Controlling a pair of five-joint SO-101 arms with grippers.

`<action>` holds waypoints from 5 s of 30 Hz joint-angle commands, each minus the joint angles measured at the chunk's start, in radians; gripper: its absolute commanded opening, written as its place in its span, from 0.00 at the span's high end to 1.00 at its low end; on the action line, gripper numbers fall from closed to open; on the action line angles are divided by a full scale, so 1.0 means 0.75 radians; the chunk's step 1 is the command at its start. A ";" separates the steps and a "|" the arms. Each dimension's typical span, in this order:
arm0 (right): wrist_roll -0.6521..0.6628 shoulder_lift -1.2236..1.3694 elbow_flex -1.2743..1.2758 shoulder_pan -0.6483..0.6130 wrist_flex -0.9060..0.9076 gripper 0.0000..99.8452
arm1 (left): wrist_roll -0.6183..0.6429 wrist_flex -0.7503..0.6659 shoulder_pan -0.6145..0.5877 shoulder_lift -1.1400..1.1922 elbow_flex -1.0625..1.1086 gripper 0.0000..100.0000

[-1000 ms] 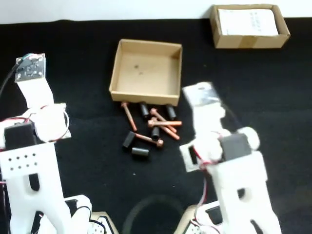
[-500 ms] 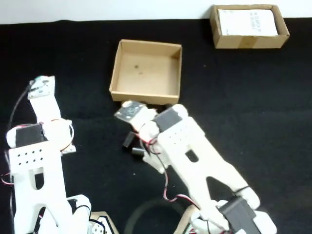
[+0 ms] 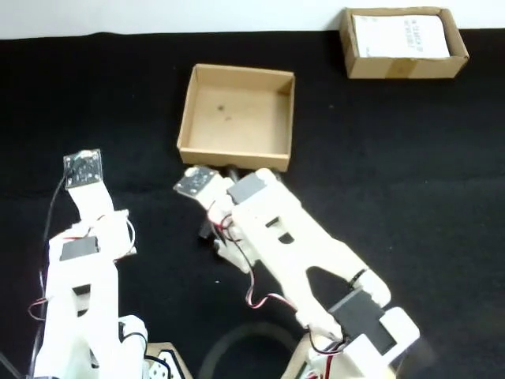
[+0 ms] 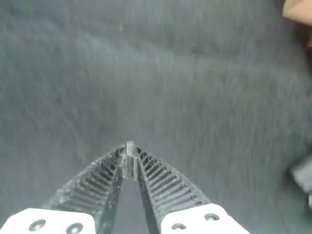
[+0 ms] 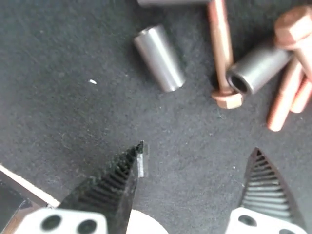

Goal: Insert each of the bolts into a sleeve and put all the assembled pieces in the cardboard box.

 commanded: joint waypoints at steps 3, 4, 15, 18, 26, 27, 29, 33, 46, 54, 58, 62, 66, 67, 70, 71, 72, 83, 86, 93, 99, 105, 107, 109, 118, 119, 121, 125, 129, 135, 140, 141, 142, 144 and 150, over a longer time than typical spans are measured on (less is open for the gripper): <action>-0.043 0.060 -0.152 -0.099 -0.011 0.69 | -0.006 -0.063 -0.011 -0.024 0.001 0.99; -0.043 0.081 -0.177 -0.111 -0.011 0.69 | -0.006 -0.063 -0.011 -0.024 0.001 0.99; -0.043 0.357 -0.267 -0.138 -0.152 0.69 | -0.006 -0.063 -0.013 -0.024 0.001 0.99; -0.041 0.402 -0.267 -0.109 -0.214 0.69 | -0.006 -0.063 -0.013 -0.024 0.001 0.99; -0.043 0.506 -0.267 -0.087 -0.257 0.69 | -0.006 -0.065 -0.013 -0.021 0.001 0.99; -0.043 0.512 -0.267 -0.087 -0.257 0.69 | -0.006 -0.065 -0.013 -0.021 0.001 0.99; -0.043 0.515 -0.269 -0.079 -0.257 0.69 | -0.006 -0.065 -0.013 -0.021 0.001 0.99; -0.037 0.512 -0.402 -0.079 -0.132 0.69 | -0.008 -0.068 -0.013 -0.021 0.001 0.99; -0.037 0.517 -0.868 -0.103 0.418 0.69 | -0.008 -0.096 -0.013 -0.021 0.011 0.99; -0.039 0.519 -0.668 -0.202 0.302 0.69 | -0.008 -0.096 -0.013 -0.021 0.011 0.99; -0.041 0.519 -0.598 -0.289 0.240 0.69 | -0.008 -0.096 -0.013 -0.021 0.011 0.99; -0.037 0.521 -0.519 -0.275 0.134 0.69 | -0.008 -0.096 -0.013 -0.021 0.011 0.99; -0.035 0.521 -0.461 -0.216 0.040 0.69 | -0.008 -0.096 -0.013 -0.021 0.011 0.99; -0.035 0.521 -0.447 -0.204 0.017 0.69 | -0.008 -0.096 -0.013 -0.021 0.011 0.99; -0.035 0.523 -0.402 -0.187 -0.040 0.69 | -0.008 -0.100 -0.013 -0.021 0.011 0.99; -0.035 0.523 -0.388 -0.185 -0.050 0.70 | -0.008 -0.100 -0.013 -0.021 0.011 0.99; -0.035 0.523 -0.373 -0.185 -0.058 0.72 | -0.008 -0.102 -0.013 -0.021 0.011 0.99; -0.035 0.517 -0.322 -0.111 -0.138 0.99 | -0.008 -0.102 -0.013 -0.019 0.011 0.99; -0.035 0.500 -0.375 -0.024 -0.077 0.99 | -0.008 -0.104 -0.013 -0.019 0.011 0.99; -0.035 0.292 -0.832 0.232 0.337 0.99 | -0.008 -0.194 -0.011 -0.019 0.060 0.99; -0.035 -0.056 -1.075 0.443 0.508 0.99 | -0.008 -0.192 -0.005 -0.019 0.062 0.99; -0.041 -0.641 -0.942 0.617 0.508 0.99 | -0.006 -0.131 -0.005 -0.019 0.042 0.87; -0.041 -0.846 -0.832 0.693 0.508 0.99 | -0.006 -0.108 -0.005 -0.019 0.030 0.84; -0.041 -1.046 -0.672 0.809 0.508 0.99 | -0.006 -0.104 -0.005 -0.019 0.030 0.82; 0.068 -1.791 0.001 1.758 0.480 0.99 | -0.147 0.411 0.165 0.195 -0.300 0.82; 0.068 -1.852 0.054 1.863 0.447 0.99 | -0.147 0.493 0.193 0.244 -0.384 0.82; 0.068 -1.969 0.171 2.071 0.355 0.99 | -0.147 0.661 0.253 0.351 -0.566 0.82; 0.068 -2.184 0.461 2.391 0.077 0.99 | -0.233 1.031 0.443 0.566 -0.948 0.82; 0.068 -2.382 0.807 2.593 -0.253 0.99 | -0.350 1.340 0.672 0.750 -1.267 0.82; 0.074 -2.433 1.165 2.773 -0.633 0.99 | -0.706 1.440 0.942 0.870 -1.490 0.82; 0.076 -2.431 1.314 2.843 -0.858 0.99 | -0.982 1.436 1.132 0.885 -1.519 0.82; 0.076 -2.431 1.341 2.849 -0.897 0.99 | -1.029 1.434 1.167 0.887 -1.515 0.82; 0.076 -2.431 1.366 2.849 -0.934 0.99 | -1.068 1.432 1.196 0.887 -1.515 0.82; 0.076 -2.431 1.404 2.849 -0.989 0.99 | -1.113 1.389 1.233 0.915 -1.521 0.82; 0.076 -2.431 1.445 2.849 -1.028 0.99 | -1.119 1.207 1.247 1.163 -1.611 0.82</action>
